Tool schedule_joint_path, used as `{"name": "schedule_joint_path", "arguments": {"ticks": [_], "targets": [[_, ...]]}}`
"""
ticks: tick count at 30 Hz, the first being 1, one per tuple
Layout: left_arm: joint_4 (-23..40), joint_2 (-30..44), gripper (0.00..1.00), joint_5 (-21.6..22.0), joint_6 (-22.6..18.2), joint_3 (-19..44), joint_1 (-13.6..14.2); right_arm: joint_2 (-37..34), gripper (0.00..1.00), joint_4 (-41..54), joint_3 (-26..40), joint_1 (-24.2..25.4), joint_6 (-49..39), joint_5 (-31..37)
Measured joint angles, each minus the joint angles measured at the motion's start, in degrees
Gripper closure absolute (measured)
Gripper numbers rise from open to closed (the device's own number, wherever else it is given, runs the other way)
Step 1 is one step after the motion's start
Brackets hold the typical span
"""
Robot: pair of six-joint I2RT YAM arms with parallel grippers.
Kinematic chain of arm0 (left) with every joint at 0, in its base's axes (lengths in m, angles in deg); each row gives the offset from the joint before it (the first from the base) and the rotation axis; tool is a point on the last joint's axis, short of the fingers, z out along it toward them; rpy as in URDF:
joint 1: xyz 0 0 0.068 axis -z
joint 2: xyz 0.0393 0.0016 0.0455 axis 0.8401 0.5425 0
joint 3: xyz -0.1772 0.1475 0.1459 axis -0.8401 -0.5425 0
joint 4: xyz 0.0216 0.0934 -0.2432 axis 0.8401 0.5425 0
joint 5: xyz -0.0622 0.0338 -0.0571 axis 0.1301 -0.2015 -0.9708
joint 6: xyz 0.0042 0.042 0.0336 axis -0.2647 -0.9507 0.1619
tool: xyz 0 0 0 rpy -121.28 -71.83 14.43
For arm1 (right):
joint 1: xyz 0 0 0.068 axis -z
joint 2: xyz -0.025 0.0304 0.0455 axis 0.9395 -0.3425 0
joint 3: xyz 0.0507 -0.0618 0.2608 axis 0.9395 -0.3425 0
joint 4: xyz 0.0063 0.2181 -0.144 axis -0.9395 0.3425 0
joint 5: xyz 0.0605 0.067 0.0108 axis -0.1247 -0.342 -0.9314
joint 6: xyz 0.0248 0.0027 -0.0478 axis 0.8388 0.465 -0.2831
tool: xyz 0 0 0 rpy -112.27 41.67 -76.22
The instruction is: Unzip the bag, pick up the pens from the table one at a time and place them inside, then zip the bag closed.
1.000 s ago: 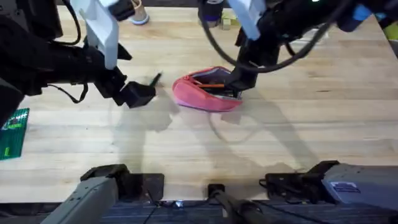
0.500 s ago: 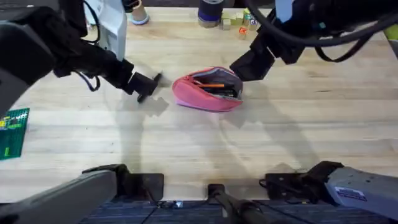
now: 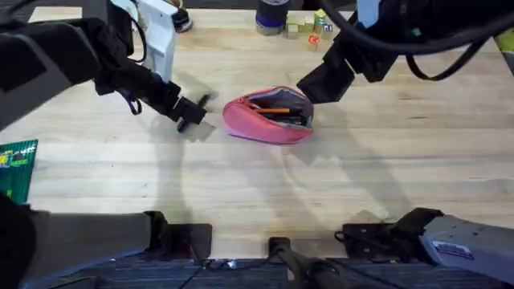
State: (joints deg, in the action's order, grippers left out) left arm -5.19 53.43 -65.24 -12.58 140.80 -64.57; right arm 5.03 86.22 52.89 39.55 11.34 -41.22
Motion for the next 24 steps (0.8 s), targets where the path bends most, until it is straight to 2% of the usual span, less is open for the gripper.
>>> {"name": "schedule_joint_path", "arguments": {"ticks": [6, 10, 24], "targets": [[-0.22, 2.47, 0.007, 5.53, 0.01, 0.00, 3.35, 0.00, 0.006, 0.00, 0.02, 0.00, 0.02, 0.13], [-1.32, 2.94, 0.007, 7.02, 0.02, 0.00, 5.22, 0.00, 0.006, 0.00, 0.00, 0.00, 0.02, 0.13], [-0.99, 7.89, 0.007, 7.37, 0.04, 1.88, 5.25, 0.00, 0.005, 0.00, 0.00, 0.00, 0.02, 0.13]]}}
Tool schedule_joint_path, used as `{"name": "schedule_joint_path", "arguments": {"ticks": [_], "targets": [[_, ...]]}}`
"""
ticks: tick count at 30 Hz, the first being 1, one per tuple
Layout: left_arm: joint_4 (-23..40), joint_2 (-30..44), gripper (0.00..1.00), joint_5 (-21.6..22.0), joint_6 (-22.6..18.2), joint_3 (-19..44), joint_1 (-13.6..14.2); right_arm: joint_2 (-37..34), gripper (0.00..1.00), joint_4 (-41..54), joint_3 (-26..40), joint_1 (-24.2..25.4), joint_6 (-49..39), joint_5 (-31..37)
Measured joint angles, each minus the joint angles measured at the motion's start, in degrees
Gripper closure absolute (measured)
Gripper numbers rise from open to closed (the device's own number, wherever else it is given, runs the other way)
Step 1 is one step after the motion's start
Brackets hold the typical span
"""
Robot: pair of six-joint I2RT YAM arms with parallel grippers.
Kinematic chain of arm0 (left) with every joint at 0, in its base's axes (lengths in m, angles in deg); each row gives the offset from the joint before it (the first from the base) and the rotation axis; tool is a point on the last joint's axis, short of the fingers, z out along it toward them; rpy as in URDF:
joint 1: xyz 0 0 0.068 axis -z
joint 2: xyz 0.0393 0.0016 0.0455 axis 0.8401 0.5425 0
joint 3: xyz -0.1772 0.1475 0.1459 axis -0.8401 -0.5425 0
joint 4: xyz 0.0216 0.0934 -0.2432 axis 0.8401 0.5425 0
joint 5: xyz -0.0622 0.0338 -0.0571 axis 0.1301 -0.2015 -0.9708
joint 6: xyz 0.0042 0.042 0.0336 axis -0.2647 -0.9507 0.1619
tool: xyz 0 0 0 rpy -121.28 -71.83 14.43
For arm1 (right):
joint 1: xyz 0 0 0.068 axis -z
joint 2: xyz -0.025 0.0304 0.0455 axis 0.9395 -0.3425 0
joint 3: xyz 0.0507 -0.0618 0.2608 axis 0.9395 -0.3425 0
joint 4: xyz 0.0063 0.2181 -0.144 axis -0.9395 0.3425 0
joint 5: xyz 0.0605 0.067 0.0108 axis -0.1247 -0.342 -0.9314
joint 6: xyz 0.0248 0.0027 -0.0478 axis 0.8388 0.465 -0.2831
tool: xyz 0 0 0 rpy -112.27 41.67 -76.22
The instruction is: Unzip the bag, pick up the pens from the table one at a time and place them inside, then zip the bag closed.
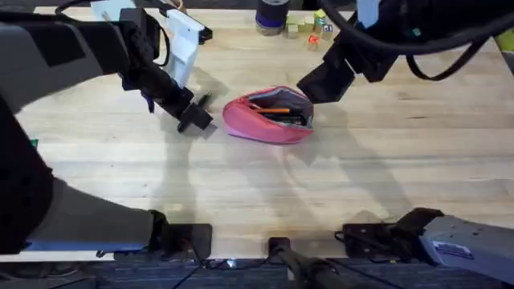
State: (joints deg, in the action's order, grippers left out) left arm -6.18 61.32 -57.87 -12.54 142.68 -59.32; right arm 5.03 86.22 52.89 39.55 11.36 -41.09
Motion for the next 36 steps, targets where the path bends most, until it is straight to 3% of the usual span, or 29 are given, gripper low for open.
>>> {"name": "schedule_joint_path", "arguments": {"ticks": [12, 16, 21, 23, 28, 30, 36], "targets": [[0.03, 0.00, 0.019, 0.02, 0.04, 0.02, 0.00, 0.00, 0.006, 0.00, 0.00, 0.00, 0.02, 0.00], [-0.08, 0.00, 0.283, -0.17, 0.00, 0.04, 0.02, 0.00, 0.005, 0.00, 0.00, 0.00, 0.02, 0.00], [0.12, 0.01, 0.716, -1.04, 0.35, 0.04, 0.16, 0.00, 0.005, 0.00, 0.00, 0.00, 0.01, 0.00], [0.32, 0.00, 0.811, -1.45, 0.40, 0.04, 0.25, 0.00, 0.006, 0.00, 0.00, 0.00, 0.01, 0.00], [0.38, 0.02, 0.867, -1.72, 0.43, 0.04, 0.33, 0.00, 0.006, 0.00, 0.00, 0.00, 0.02, 0.00], [0.25, 0.00, 0.943, -2.10, 0.49, 0.09, 0.33, 0.00, 0.006, 0.00, 0.00, 0.00, 0.02, 0.00], [0.21, 0.00, 0.951, -2.14, 1.17, 0.13, 0.37, 0.00, 0.005, -0.02, 0.00, 0.00, 0.09, 0.00]]}}
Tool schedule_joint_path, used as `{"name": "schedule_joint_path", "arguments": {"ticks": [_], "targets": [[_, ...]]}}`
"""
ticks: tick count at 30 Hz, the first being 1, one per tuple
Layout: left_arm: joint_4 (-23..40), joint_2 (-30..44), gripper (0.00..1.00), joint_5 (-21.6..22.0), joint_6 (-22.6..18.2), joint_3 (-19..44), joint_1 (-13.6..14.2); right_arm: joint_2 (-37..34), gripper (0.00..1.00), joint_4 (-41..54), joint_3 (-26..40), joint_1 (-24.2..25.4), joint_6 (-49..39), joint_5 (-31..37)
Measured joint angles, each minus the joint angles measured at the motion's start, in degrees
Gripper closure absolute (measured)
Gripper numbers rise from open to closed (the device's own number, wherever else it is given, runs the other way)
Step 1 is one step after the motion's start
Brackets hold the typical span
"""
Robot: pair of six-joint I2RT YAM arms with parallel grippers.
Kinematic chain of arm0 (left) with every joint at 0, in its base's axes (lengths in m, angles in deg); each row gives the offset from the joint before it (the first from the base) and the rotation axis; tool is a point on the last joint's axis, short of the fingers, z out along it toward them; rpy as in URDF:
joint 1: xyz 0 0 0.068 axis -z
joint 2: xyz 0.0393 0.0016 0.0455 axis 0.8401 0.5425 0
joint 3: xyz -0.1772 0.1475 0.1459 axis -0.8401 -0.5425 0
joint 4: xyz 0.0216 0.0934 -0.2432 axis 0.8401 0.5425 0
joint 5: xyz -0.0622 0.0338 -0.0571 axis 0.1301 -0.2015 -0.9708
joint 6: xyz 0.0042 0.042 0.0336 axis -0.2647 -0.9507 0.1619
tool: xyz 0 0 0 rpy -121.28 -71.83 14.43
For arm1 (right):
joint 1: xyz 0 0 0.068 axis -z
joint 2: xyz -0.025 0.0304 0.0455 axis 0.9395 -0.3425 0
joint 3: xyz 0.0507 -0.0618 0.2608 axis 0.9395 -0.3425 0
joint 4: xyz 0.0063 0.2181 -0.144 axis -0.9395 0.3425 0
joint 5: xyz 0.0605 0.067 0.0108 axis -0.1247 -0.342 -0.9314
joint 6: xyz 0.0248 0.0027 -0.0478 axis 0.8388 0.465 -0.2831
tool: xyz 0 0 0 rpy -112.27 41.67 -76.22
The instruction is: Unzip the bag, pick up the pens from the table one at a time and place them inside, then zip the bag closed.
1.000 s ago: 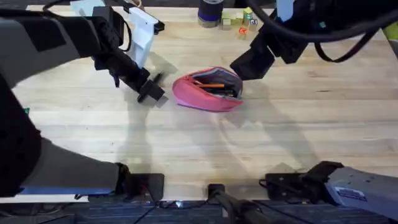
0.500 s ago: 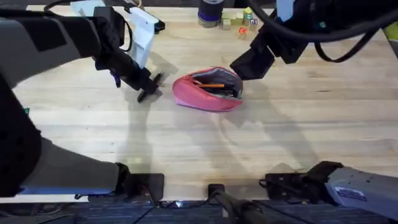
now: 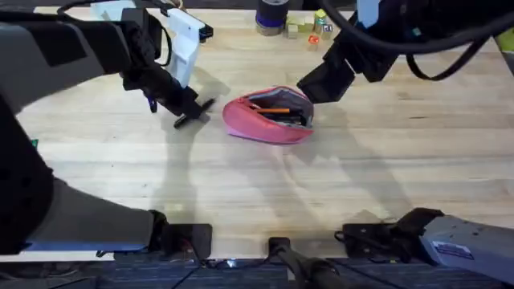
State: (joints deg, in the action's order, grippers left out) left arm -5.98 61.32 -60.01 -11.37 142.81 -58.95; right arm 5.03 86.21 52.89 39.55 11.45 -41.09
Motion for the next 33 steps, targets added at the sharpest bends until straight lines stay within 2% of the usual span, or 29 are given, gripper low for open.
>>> {"name": "schedule_joint_path", "arguments": {"ticks": [8, 12, 19, 23, 27, 33], "targets": [[0.50, 1.64, 0.958, 1.14, 5.95, 2.43, 0.00, 4.24, 0.005, 0.02, 0.00, 0.00, 0.09, 0.02], [2.60, 3.20, 0.961, 2.26, 7.92, 7.29, -0.04, 7.99, 0.005, 0.03, 0.02, 0.00, 0.09, 0.02], [8.53, 3.21, 0.959, 2.07, 9.10, 18.70, 0.73, 10.25, 0.006, 0.29, 0.02, 0.00, 2.81, 0.04], [10.02, 3.21, 0.959, 0.34, 8.76, 23.67, 2.35, 11.04, 0.006, 1.68, 0.02, 0.00, 4.27, 0.04], [11.12, 3.21, 0.959, -1.79, 6.63, 27.06, 4.91, 12.19, 0.006, 2.60, 0.02, 0.00, 4.83, 0.04], [13.65, 3.21, 0.959, -3.38, 1.84, 29.29, 10.58, 14.54, 0.006, 2.77, 0.02, 0.00, 5.09, 0.04]]}}
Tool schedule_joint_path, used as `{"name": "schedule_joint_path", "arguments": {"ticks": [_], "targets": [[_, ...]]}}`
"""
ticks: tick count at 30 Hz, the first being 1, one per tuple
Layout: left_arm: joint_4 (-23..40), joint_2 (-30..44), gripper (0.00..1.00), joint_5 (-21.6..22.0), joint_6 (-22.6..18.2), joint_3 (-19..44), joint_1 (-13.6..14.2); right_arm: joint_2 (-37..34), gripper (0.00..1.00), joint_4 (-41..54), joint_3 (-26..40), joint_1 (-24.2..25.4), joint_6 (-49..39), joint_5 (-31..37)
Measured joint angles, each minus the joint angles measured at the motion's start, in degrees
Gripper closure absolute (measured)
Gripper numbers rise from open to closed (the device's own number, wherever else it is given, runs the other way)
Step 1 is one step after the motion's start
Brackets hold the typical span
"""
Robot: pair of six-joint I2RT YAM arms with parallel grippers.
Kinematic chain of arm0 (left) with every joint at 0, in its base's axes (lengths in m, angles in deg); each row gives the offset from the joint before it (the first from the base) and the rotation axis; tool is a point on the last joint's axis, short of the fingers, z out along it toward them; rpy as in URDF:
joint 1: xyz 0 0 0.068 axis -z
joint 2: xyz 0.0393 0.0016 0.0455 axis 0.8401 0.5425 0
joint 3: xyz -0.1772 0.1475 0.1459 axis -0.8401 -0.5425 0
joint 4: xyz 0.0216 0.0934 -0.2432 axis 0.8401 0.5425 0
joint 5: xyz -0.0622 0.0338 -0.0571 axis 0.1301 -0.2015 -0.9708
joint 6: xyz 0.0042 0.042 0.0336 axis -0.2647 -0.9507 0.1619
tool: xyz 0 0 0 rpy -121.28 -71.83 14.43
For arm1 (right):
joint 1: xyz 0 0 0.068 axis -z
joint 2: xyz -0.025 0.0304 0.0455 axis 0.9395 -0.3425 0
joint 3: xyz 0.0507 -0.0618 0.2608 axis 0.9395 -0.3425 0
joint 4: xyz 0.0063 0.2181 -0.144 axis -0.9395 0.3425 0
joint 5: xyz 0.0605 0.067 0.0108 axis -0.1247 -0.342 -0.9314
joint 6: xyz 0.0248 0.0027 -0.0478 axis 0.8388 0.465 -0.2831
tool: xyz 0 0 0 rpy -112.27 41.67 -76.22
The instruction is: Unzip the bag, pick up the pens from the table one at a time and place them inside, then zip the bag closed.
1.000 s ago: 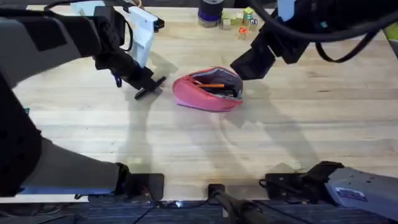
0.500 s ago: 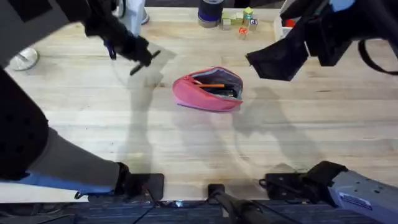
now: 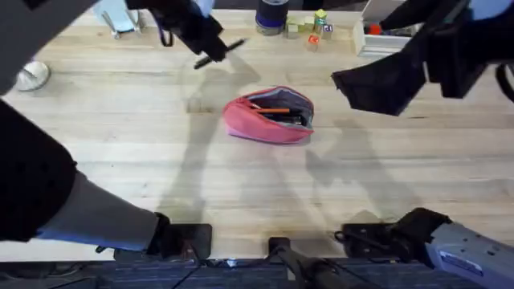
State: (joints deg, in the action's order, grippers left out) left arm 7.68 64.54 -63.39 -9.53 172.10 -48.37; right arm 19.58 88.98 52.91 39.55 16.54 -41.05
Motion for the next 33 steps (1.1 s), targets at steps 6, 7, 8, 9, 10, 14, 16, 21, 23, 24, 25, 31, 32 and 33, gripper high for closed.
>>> {"name": "schedule_joint_path", "arguments": {"ticks": [6, 7, 8, 9, 10, 14, 16, 21, 23, 24, 25, 31, 32, 33], "targets": [[0.53, 0.00, 0.959, -4.51, -4.54, 0.00, 5.19, 1.37, 0.006, 0.13, 0.00, 0.00, 0.18, 0.00], [0.42, 0.00, 0.959, -5.75, -5.22, 0.00, 5.83, 1.46, 0.006, 0.22, 0.00, 0.00, 0.20, 0.00], [0.33, 0.00, 0.959, -7.14, -5.94, 0.00, 6.41, 1.55, 0.005, 0.32, 0.00, 0.00, 0.20, 0.00], [0.31, 0.00, 0.959, -8.46, -6.51, 0.00, 6.82, 1.61, 0.005, 0.35, 0.00, 0.00, 0.20, 0.00], [0.34, 0.00, 0.959, -9.97, -7.12, 0.00, 7.19, 1.67, 0.005, 0.35, 0.00, 0.00, 0.24, 0.00], [0.18, 0.00, 0.959, -17.10, -9.30, 0.00, 8.33, 1.72, 0.006, 0.44, 0.00, 0.00, 0.37, 0.00], [0.18, 0.00, 0.959, -20.04, -10.30, 0.00, 8.96, 1.72, 0.005, 0.44, 0.00, 0.00, 0.37, 0.00], [0.30, 0.00, 0.959, -23.60, -11.54, 0.00, 10.44, 1.72, 0.006, 0.44, 0.00, 0.00, 0.37, 0.00], [0.82, 0.00, 0.959, -24.05, -11.91, 0.00, 10.98, 1.72, 0.006, 0.44, 0.00, 0.00, 0.37, 0.00], [1.26, 0.00, 0.959, -24.17, -12.21, 0.00, 11.27, 1.72, 0.006, 0.44, 0.00, 0.00, 0.37, 0.00], [1.84, 0.00, 0.959, -24.31, -12.55, 0.00, 11.51, 1.72, 0.006, 0.44, 0.00, 0.00, 0.37, 0.00], [4.52, 0.00, 0.959, -24.30, -13.69, 0.00, 12.29, 1.72, 0.006, 0.44, 0.00, 0.00, 0.37, 0.00], [4.89, 0.00, 0.959, -24.29, -13.80, 0.00, 12.31, 1.72, 0.006, 0.44, 0.00, 0.00, 0.37, 0.00], [5.28, 0.00, 0.959, -24.29, -13.83, 0.00, 12.31, 1.72, 0.006, 0.44, 0.00, 0.00, 0.37, 0.00]]}}
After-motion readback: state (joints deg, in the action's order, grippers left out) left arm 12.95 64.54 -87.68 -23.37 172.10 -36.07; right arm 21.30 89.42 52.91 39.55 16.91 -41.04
